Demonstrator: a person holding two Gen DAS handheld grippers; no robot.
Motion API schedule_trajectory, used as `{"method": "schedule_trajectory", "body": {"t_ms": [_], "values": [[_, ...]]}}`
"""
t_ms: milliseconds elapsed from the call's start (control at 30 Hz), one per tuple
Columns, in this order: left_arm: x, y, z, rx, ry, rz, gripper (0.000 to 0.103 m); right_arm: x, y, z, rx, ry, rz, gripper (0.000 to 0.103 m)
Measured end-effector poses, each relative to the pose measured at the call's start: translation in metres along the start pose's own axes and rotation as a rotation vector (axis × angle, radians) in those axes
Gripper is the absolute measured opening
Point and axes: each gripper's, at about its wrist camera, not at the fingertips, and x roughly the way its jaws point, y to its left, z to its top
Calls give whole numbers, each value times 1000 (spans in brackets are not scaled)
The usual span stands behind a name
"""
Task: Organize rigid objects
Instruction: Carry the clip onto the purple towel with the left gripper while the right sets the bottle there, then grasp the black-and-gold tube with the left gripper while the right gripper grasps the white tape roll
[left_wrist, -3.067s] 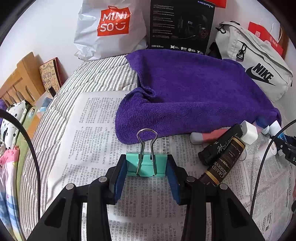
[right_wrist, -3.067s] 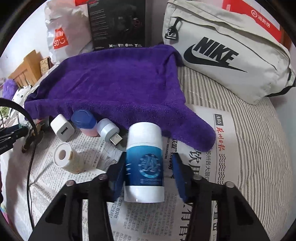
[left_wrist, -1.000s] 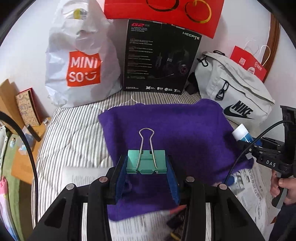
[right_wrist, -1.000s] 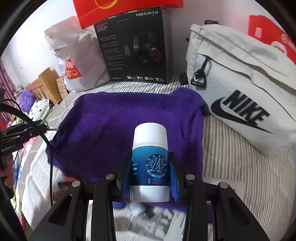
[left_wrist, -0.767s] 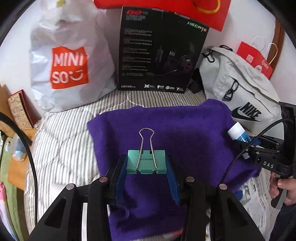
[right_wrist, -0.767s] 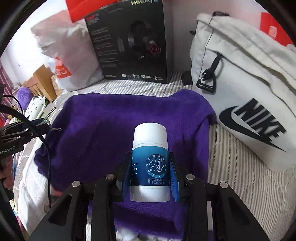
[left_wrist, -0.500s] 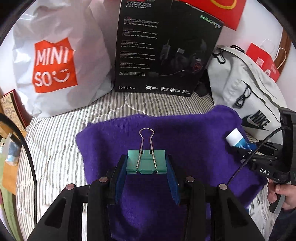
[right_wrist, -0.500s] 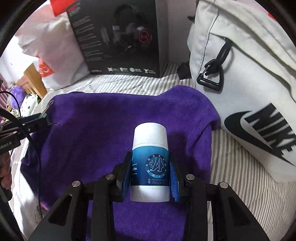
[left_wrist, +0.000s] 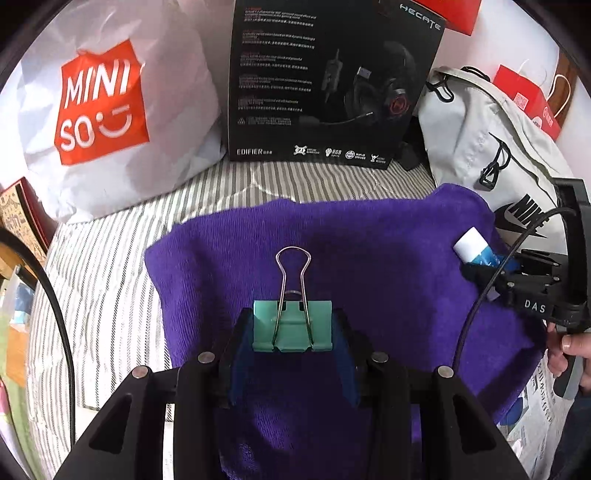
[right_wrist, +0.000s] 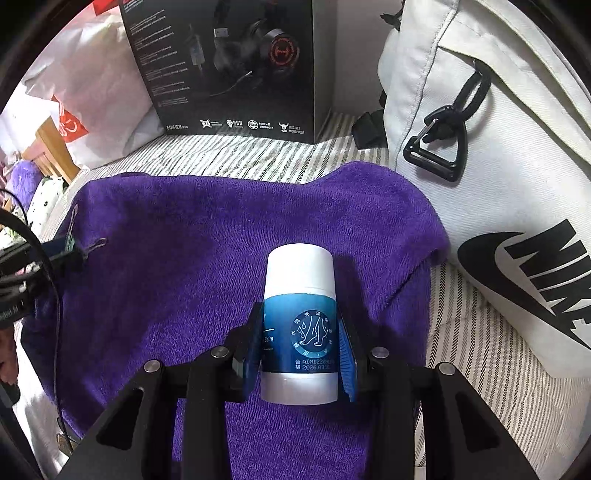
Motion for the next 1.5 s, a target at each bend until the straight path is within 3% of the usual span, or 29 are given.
{"method": "schedule_trajectory", "body": {"t_ms": [233,433,600,833,1200,1500], "values": [[12,5,-3,-6,18,10,39,2,3,3,-9,2,-8,36],[15,-6,-5,61,40,73,39,3,4,3,-31,-1,-11,38],[13,-11,-11,85,60,81,47,1,4,1,-28,9,15,56],[-2,-15,-27,79,74,89,49,-29,2,-11,-2,-39,-9,58],[-83,-36,-80,98,-8,19,49,-122,22,-89,11,-126,40,64],[-109,-69,-150,187,5,-56,49,-150,38,-156,68,-135,73,64]]}}
